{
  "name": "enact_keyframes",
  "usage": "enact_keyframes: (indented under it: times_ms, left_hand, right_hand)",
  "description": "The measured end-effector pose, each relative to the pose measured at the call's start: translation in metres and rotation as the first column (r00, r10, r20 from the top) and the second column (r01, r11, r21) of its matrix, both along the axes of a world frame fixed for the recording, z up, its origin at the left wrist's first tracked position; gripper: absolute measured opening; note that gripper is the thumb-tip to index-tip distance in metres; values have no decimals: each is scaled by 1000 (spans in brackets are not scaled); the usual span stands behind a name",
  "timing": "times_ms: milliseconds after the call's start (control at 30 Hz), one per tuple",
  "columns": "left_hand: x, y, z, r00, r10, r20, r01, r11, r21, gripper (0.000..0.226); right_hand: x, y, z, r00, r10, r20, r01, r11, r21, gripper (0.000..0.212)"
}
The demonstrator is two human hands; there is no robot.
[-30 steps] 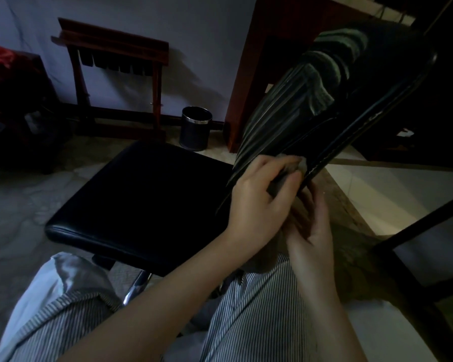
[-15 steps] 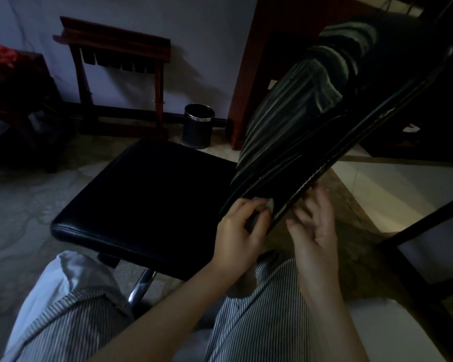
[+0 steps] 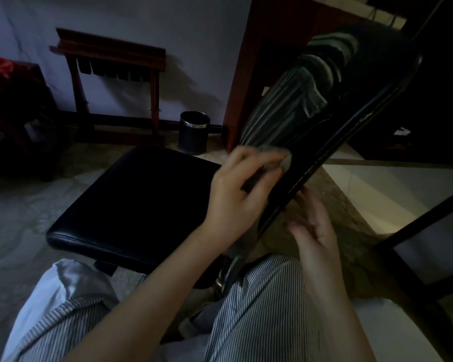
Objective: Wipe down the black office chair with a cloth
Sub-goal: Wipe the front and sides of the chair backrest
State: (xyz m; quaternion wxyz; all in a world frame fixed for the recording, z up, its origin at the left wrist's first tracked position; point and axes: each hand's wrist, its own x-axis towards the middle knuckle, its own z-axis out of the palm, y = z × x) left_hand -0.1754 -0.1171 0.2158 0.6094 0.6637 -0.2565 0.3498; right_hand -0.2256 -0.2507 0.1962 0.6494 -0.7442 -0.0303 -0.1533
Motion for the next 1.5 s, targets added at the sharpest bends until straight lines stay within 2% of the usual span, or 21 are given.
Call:
enact_keyframes:
  times_ms: [133, 300, 533, 667, 767, 933, 1100, 1333, 1500]
  left_hand:
    - [18, 7, 41, 931, 42, 361, -118, 975, 191, 22]
    - [33, -3, 40, 850, -11, 527, -256, 865, 432, 18]
    - [33, -10, 5, 854, 2, 520, -277, 848, 452, 20]
    - [30, 3, -35, 869, -27, 494, -297, 770, 564, 20]
    - [29, 8, -42, 877, -44, 478, -295, 736, 610, 19]
    - [33, 7, -8, 795, -31, 605, -419, 693, 587, 16]
    - [37, 2, 17, 723, -13, 691, -487, 699, 523, 16]
    - [39, -3, -20, 818, 15, 575, -366, 784, 501, 21]
    - [36, 5, -59, 852, -35, 523, -335, 730, 595, 18]
  right_hand:
    - [2, 0, 8, 1000, 18, 25, -18, 1000, -4, 55]
    - [4, -1, 12, 1000, 13, 22, -13, 1000, 14, 53]
    - [6, -5, 13, 999, 32, 16, -32, 999, 2, 54]
    - [6, -6, 12, 1000, 28, 13, -28, 1000, -7, 51]
    - [5, -4, 11, 1000, 21, 18, -20, 999, -30, 53]
    - [4, -2, 12, 999, 38, 6, -38, 999, -24, 58]
    - [5, -3, 6, 999, 44, 1, -44, 999, -31, 63]
    - [8, -7, -1, 996, 90, -6, -90, 996, 12, 61]
    - [9, -5, -16, 992, 106, -68, -105, 994, 21, 64]
